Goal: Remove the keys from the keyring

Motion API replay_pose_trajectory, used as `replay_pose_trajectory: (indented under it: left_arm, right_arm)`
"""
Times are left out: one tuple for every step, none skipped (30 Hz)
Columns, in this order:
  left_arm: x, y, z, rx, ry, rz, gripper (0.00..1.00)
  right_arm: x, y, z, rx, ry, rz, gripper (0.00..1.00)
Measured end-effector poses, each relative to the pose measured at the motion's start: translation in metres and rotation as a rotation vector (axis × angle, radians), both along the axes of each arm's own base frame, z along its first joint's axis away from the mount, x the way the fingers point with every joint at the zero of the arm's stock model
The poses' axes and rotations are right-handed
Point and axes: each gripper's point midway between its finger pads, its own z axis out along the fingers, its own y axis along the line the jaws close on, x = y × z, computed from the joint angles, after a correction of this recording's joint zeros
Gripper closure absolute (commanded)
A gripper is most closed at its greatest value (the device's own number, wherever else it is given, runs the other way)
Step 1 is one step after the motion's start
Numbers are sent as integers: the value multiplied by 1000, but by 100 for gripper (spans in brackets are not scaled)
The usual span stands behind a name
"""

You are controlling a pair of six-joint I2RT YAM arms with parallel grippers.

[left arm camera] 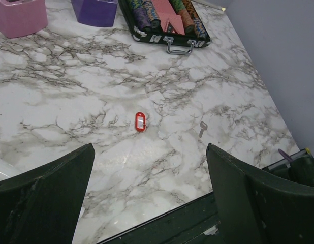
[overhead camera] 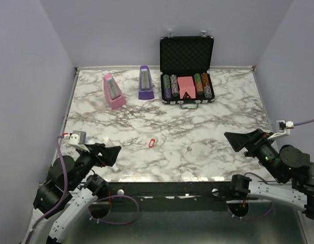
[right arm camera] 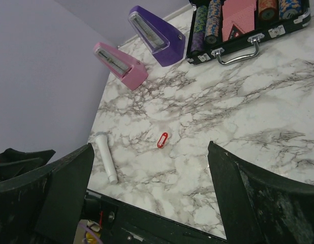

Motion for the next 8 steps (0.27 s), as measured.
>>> replay_pose_trajectory:
  left_arm:
    - [0,0,0,0,0,0,1]
    - [0,0,0,1,1,0,1]
    - [0,0,0,1,2,0,1]
    - [0,0,0,2,2,0,1]
    - [0,0,-1,2,3,0,1]
    - [1,0,-1,3,4,0,1]
    - [1,0,-1,3,4,0,1]
    - [1,-1,-1,4,6,0,1]
  right_arm:
    - [0,0,-1,-4,2,1,0]
    - [0,0,-2,-6,4,1,0]
    - [0,-1,-2,-8,4,1,0]
    - [-1,-1,-3,-10,5,1,0]
    - [-1,-1,-3,-9,5,0,0]
    - [-1,-2,-3,-8,5,0,0]
    - [-1,-2,-3,-8,5,0,0]
    - [-1,-2,-3,-9,5,0,0]
